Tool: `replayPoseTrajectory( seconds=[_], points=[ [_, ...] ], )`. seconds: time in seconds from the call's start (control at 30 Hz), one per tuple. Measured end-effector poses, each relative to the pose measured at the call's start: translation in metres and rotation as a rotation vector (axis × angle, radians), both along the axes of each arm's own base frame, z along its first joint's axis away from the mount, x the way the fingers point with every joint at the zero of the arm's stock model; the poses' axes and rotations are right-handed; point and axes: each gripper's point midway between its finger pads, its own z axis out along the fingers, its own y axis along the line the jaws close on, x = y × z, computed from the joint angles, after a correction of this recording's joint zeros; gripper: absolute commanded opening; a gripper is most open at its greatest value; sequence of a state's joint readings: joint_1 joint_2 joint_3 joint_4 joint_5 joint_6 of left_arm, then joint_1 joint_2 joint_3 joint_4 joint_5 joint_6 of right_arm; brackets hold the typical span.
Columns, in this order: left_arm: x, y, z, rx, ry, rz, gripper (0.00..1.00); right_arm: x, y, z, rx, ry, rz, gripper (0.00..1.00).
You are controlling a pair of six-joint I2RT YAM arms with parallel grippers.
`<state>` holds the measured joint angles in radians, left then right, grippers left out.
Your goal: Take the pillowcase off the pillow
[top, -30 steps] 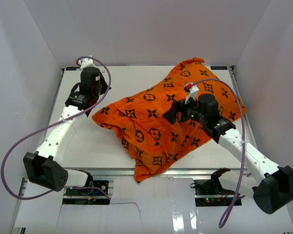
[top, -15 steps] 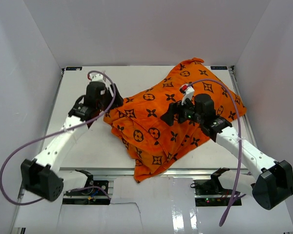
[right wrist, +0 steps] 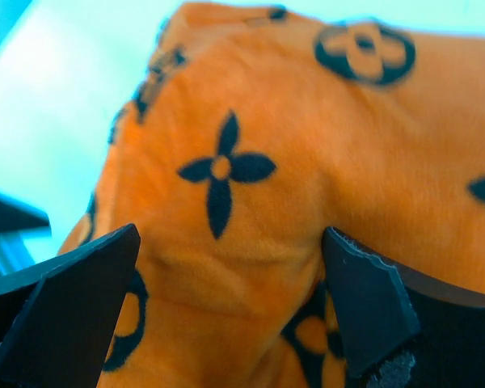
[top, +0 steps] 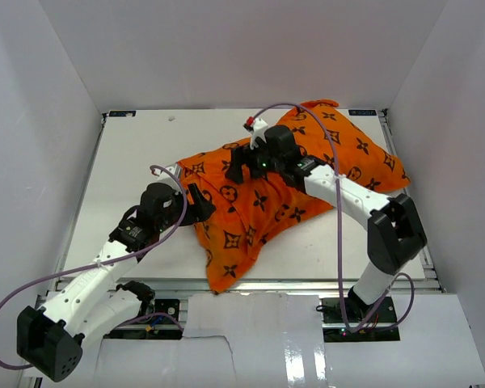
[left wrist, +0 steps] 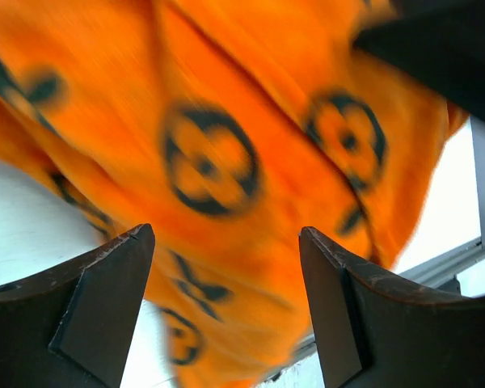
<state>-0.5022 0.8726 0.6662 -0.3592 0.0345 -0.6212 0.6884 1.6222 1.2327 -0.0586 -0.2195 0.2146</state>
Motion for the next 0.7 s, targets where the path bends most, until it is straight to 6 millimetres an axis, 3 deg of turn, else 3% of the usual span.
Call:
replayPoseTrajectory(
  seconds=[0.13, 0.23, 0.37, 0.5, 0.6, 0.63, 0.7],
  points=[
    [-0.001, -0.009, 0.004, -0.029, -0.006, -0.041, 0.83, 0.039, 0.026, 0.025, 0.035, -0.053, -0.027, 1.0],
    [0.001, -0.015, 0.007, -0.047, -0.017, -0.063, 0.82, 0.051, 0.031, 0.028, 0.017, -0.057, -0.042, 0.96],
    [0.004, -0.019, -0.004, -0.034, 0.014, -0.071, 0.8, 0.043, 0.02, 0.021, -0.027, -0.043, -0.049, 0.94],
    [0.005, -0.019, -0.016, -0.022, 0.045, -0.063, 0.77, 0.008, -0.002, 0.017, -0.07, -0.034, -0.055, 0.93],
    [0.005, -0.016, -0.024, -0.016, 0.052, -0.042, 0.6, -0.027, -0.007, 0.022, -0.079, -0.062, -0.037, 0.93],
    [0.005, -0.015, -0.025, -0.016, 0.056, -0.037, 0.4, -0.039, -0.007, 0.022, -0.083, -0.071, -0.029, 0.93],
    [0.006, -0.014, -0.028, -0.018, 0.06, -0.026, 0.17, -0.057, -0.004, 0.018, -0.092, -0.083, -0.008, 0.93]
  ],
)
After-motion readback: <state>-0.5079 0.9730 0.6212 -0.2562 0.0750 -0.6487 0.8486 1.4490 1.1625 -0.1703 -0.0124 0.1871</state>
